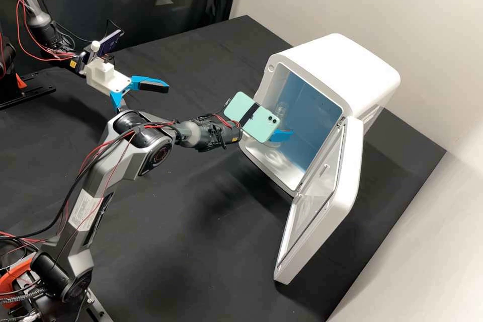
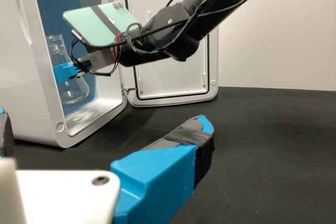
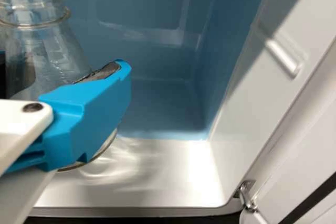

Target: Place the flask in the incubator

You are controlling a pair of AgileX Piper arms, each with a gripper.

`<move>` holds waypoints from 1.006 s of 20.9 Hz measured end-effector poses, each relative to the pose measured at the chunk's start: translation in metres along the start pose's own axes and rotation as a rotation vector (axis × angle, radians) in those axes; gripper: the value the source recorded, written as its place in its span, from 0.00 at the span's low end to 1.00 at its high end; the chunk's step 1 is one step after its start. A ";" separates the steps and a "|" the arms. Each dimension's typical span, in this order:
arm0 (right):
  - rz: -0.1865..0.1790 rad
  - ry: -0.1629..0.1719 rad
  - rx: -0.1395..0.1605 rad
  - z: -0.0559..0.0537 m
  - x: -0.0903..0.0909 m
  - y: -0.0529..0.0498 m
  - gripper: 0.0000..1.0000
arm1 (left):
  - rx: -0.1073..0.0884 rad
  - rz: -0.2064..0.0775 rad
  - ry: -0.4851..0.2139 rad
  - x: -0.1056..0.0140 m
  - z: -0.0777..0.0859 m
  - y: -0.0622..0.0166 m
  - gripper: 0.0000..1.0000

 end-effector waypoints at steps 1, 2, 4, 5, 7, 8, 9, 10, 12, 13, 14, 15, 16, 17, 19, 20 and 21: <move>0.000 -0.003 -0.001 0.001 0.001 -0.003 0.00 | 0.000 0.000 0.000 0.000 0.000 0.0000 1.00; -0.001 -0.007 -0.004 0.003 0.002 -0.006 0.00 | 0.000 0.000 0.000 0.000 0.000 0.0000 1.00; -0.007 -0.015 -0.009 0.007 0.004 -0.011 0.00 | 0.000 0.000 0.000 0.000 0.000 0.0000 1.00; -0.010 -0.019 -0.013 0.009 0.005 -0.013 0.00 | 0.000 0.000 0.000 0.000 0.000 0.0000 1.00; -0.020 -0.029 -0.018 0.013 0.008 -0.019 0.00 | 0.000 0.000 0.000 0.000 0.000 0.0000 1.00; -0.025 -0.037 -0.016 0.015 0.009 -0.022 0.00 | 0.000 0.000 0.000 0.000 0.000 0.0000 1.00; -0.030 -0.043 -0.018 0.018 0.010 -0.025 0.00 | 0.000 0.000 -0.002 0.000 0.000 -0.0001 1.00; -0.037 -0.051 -0.014 0.020 0.013 -0.028 0.00 | 0.000 0.000 -0.002 0.000 0.000 -0.0001 1.00; -0.041 -0.059 -0.025 0.021 0.016 -0.033 0.00 | 0.000 0.000 -0.002 0.000 0.000 -0.0001 1.00; -0.037 -0.058 -0.024 0.021 0.017 -0.034 0.00 | 0.000 0.000 -0.002 0.000 0.000 -0.0001 1.00; -0.034 -0.058 -0.031 0.021 0.019 -0.035 0.00 | 0.000 0.000 -0.002 0.000 0.000 -0.0001 1.00; -0.030 -0.058 -0.034 0.022 0.020 -0.036 0.00 | 0.000 0.000 -0.002 0.000 0.000 -0.0001 1.00; -0.022 -0.057 -0.037 0.022 0.021 -0.037 0.00 | 0.000 0.000 -0.002 0.000 0.000 -0.0001 1.00; -0.017 -0.056 -0.041 0.022 0.022 -0.038 0.00 | 0.000 0.000 -0.002 0.000 0.000 -0.0001 1.00; -0.003 -0.054 -0.042 0.022 0.024 -0.040 0.00 | 0.000 0.000 -0.002 0.000 0.000 -0.0001 1.00; -0.001 -0.055 -0.043 0.022 0.025 -0.042 0.00 | 0.000 0.000 -0.002 0.000 0.000 -0.0001 1.00; 0.004 -0.055 -0.044 0.021 0.025 -0.042 0.00 | 0.000 0.000 -0.002 0.000 0.000 -0.0001 1.00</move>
